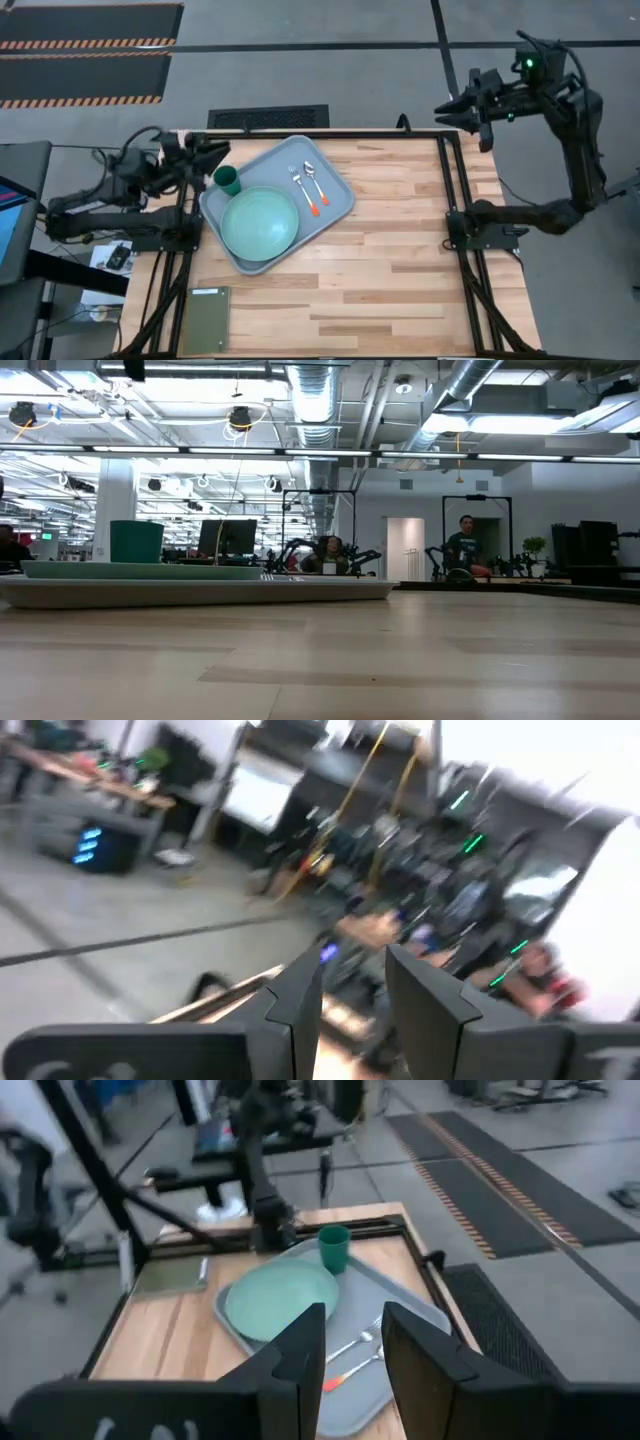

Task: Pick and place plate/cup/fork/spoon on tray
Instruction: Return to Home Position

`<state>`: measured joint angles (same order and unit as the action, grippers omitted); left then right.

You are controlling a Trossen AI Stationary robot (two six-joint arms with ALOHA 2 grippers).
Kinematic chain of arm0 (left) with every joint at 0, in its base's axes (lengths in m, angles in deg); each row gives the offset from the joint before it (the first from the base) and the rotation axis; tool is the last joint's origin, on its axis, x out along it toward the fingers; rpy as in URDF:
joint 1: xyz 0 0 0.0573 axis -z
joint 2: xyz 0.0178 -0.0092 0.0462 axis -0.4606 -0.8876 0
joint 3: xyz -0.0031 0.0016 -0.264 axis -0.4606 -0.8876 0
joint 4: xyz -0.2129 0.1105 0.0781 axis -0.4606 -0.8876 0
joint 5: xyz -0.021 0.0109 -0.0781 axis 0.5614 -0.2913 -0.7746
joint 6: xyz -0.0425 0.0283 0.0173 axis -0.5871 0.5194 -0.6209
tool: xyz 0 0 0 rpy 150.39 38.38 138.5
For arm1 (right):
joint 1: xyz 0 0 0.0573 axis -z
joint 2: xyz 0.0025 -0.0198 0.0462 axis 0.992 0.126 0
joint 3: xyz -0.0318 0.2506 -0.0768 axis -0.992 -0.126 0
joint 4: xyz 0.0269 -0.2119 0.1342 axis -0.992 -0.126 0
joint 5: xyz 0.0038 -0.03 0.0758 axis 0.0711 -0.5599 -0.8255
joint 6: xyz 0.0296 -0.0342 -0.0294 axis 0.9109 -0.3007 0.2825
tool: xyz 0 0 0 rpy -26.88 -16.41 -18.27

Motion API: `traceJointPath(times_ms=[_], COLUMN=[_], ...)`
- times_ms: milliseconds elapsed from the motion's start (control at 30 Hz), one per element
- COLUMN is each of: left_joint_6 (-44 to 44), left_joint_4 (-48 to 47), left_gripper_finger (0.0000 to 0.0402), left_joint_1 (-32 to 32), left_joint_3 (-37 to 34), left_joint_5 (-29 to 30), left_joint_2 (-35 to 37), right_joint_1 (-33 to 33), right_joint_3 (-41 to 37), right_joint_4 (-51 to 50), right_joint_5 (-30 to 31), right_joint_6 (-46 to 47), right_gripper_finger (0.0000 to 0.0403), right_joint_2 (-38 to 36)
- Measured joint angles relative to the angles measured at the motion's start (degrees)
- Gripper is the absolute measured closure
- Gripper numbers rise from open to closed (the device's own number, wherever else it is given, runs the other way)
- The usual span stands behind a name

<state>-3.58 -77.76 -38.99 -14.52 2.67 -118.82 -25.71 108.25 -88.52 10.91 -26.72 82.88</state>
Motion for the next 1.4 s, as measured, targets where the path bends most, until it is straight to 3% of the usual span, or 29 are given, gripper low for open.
traceJointPath(times_ms=[100, 233, 367, 500, 633, 833, 967, 1133, 1267, 1400], left_joint_6=[-3.57, -6.82, -8.46, -7.72, -8.92, -9.72, -11.56, -12.29, -12.68, -13.35], left_joint_4=[8.5, 14.48, 16.15, 16.06, 14.89, 14.71, 13.17, 12.39, 12.55, 12.48], left_gripper_finger=[0.0301, 0.0301, 0.0301, 0.0301, 0.0301, 0.0301, 0.0301, 0.0301, 0.0301, 0.0301], left_joint_1=[0.78, 2.35, 3.63, 4.15, 4.13, 4.13, 4.13, 4.11, 4.12, 4.13], left_joint_3=[-9.39, -18.85, -24.0, -26.74, -30.03, -35.75, -39.05, -42.11, -43.14, -43.67], left_joint_5=[-1.18, -1.18, -0.91, -0.89, -0.88, -1.66, -0.08, 0.61, 0.67, 1.23], left_joint_2=[5.14, 9.13, 11.12, 12.43, 14.89, 20.8, 25.03, 29.25, 29.32, 29.21], right_joint_1=[3.83, 6.05, 8.47, 12.21, 16.37, 21.67, 22.64, 22.15, 17.69, 5.27], right_joint_3=[-12.9, -32.87, -50.37, -62.72, -72.07, -80.84, -86.72, -94.5, -101.63, -109.3], right_joint_4=[8.18, 26.54, 45.06, 57.43, 64.52, 66.75, 72.69, 82.42, 98.67, 122.15], right_joint_5=[-2.59, -12.13, -11.2, -10.71, -10.73, -12.23, -17.24, -17.67, -14.44, -2.86], right_joint_6=[4.01, 12.53, 24.49, 32.0, 38.9, 40.14, 43.58, 53.46, 71.12, 88.91], right_gripper_finger=[0.0276, 0.0276, 0.0276, 0.0276, 0.0276, 0.0276, 0.0276, 0.0276, 0.0276, 0.0276], right_joint_2=[-6.69, -14.93, -22.97, -30.81, -37.7, -46.38, -50.76, -54.6, -58.56, -63.32])
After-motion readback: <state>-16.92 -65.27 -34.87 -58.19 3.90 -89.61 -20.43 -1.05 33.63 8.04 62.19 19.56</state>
